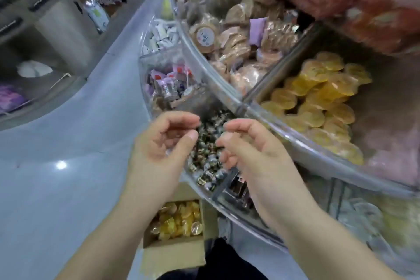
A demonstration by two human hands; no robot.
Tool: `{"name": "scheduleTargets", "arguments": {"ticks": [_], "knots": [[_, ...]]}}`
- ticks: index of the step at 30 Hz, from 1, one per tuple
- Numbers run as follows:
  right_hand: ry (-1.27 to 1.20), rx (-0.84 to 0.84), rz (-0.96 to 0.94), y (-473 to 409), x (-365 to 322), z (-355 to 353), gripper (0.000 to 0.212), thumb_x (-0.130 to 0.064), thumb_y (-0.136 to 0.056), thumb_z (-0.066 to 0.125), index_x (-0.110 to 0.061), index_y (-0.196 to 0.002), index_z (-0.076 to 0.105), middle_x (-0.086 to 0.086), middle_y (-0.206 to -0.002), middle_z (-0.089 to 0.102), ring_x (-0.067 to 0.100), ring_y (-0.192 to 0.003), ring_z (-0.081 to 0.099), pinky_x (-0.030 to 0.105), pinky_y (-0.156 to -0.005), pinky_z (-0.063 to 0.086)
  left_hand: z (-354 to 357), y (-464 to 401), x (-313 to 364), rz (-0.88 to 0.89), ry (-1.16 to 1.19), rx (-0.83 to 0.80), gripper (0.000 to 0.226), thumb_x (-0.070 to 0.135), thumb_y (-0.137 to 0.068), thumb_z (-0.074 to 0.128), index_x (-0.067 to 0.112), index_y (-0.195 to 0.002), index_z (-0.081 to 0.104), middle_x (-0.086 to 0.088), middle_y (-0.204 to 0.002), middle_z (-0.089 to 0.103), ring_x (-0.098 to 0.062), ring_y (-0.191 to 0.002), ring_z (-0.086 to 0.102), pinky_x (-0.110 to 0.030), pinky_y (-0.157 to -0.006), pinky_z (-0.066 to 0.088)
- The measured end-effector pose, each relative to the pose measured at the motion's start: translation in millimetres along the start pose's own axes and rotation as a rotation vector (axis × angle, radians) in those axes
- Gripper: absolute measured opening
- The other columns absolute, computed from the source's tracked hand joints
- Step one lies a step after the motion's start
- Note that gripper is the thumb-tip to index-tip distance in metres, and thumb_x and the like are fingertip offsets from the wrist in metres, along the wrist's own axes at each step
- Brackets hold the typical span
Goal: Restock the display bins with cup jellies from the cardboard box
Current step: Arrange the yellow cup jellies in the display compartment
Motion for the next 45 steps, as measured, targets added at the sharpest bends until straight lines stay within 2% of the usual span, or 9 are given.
{"name": "scheduleTargets", "arguments": {"ticks": [4, 10, 14, 17, 24, 28, 34, 39, 45], "knots": [[0.050, -0.125, 0.411, 1, 152, 67, 0.006, -0.006, -0.089, 0.054, -0.009, -0.091, 0.058, 0.001, -0.067, 0.058, 0.011, -0.054, 0.049, 0.020, -0.052, 0.040, -85, 67, -146, -0.326, -0.078, 0.196, 0.027, 0.008, -0.083, 0.065, 0.035, -0.078, 0.062, 0.014, -0.077, 0.065, 0.003, -0.072, 0.059, -0.008, -0.069, 0.045], [0.485, -0.157, 0.893, -10, 447, 44, 0.019, -0.007, -0.092, 0.051, -0.002, -0.110, 0.056, 0.005, -0.079, 0.052, 0.012, -0.058, 0.044, 0.017, -0.051, 0.035, -114, 186, -410, -0.813, -0.186, 0.104, 0.026, 0.007, -0.085, 0.060, 0.032, -0.092, 0.057, 0.008, -0.089, 0.063, -0.005, -0.083, 0.060, -0.013, -0.075, 0.045], [0.919, -0.191, 0.869, -58, 611, -5, 0.028, -0.007, -0.087, 0.057, 0.007, -0.112, 0.058, 0.022, -0.106, 0.062, 0.026, -0.074, 0.057, 0.022, -0.057, 0.041, -84, 222, -571, -0.978, -0.219, -0.022, 0.027, 0.001, -0.085, 0.058, 0.009, -0.111, 0.057, -0.003, -0.093, 0.059, -0.015, -0.086, 0.056, -0.004, -0.068, 0.042], [1.170, -0.236, 0.824, -95, 698, -31, 0.043, -0.018, -0.086, 0.061, -0.004, -0.124, 0.050, 0.018, -0.122, 0.060, 0.032, -0.110, 0.057, 0.030, -0.086, 0.046, -57, 222, -672, -1.027, -0.279, -0.098, 0.040, 0.007, -0.084, 0.063, 0.002, -0.122, 0.051, -0.016, -0.113, 0.062, -0.029, -0.107, 0.058, -0.029, -0.095, 0.044], [1.178, 0.020, 0.595, -147, 782, -57, 0.077, -0.035, -0.080, 0.069, -0.018, -0.141, 0.025, 0.014, -0.138, 0.043, 0.031, -0.127, 0.042, 0.034, -0.100, 0.038, -29, 179, -792, -0.909, -0.786, -0.265, 0.064, 0.045, -0.081, 0.064, 0.007, -0.128, 0.043, -0.019, -0.129, 0.052, -0.035, -0.124, 0.042, -0.040, -0.100, 0.036], [1.138, 0.176, 0.457, -149, 785, -58, 0.066, -0.032, -0.075, 0.073, -0.018, -0.131, 0.041, 0.010, -0.132, 0.050, 0.027, -0.125, 0.043, 0.037, -0.100, 0.040, -20, 176, -806, -0.942, -0.891, -0.200, 0.073, 0.057, -0.077, 0.062, 0.010, -0.129, 0.040, -0.017, -0.128, 0.053, -0.034, -0.130, 0.033, -0.042, -0.105, 0.026], [0.852, 0.185, 0.344, -136, 722, -30, 0.043, -0.014, -0.066, 0.076, -0.023, -0.104, 0.057, 0.007, -0.111, 0.063, 0.025, -0.106, 0.058, 0.037, -0.091, 0.048, -43, 183, -741, -0.831, -0.414, 0.052, 0.051, 0.013, -0.071, 0.071, 0.014, -0.117, 0.049, -0.006, -0.114, 0.060, -0.027, -0.110, 0.054, -0.026, -0.088, 0.040], [0.536, 0.063, 0.294, -96, 588, 34, 0.040, -0.017, -0.058, 0.073, -0.041, -0.083, 0.055, -0.014, -0.093, 0.067, 0.006, -0.090, 0.063, 0.030, -0.081, 0.053, -77, 175, -594, -0.687, -0.053, 0.172, 0.049, -0.002, -0.071, 0.069, 0.020, -0.109, 0.049, 0.006, -0.099, 0.063, -0.005, -0.094, 0.059, -0.021, -0.082, 0.048], [0.283, -0.023, 0.082, -38, 355, 95, 0.042, 0.000, -0.061, 0.068, -0.021, -0.095, 0.055, -0.019, -0.082, 0.068, -0.007, -0.074, 0.062, 0.009, -0.064, 0.047, -114, 126, -349, -0.433, 0.040, 0.148, 0.053, 0.006, -0.068, 0.064, 0.030, -0.110, 0.042, 0.005, -0.102, 0.062, -0.004, -0.090, 0.062, -0.016, -0.081, 0.048]]}}
Point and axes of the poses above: each hand's wrist, its own y-axis away from the middle knuckle, its own z-axis out of the palm, x = y × z, the point moved 9 cm from there along -y, towards the middle knuckle
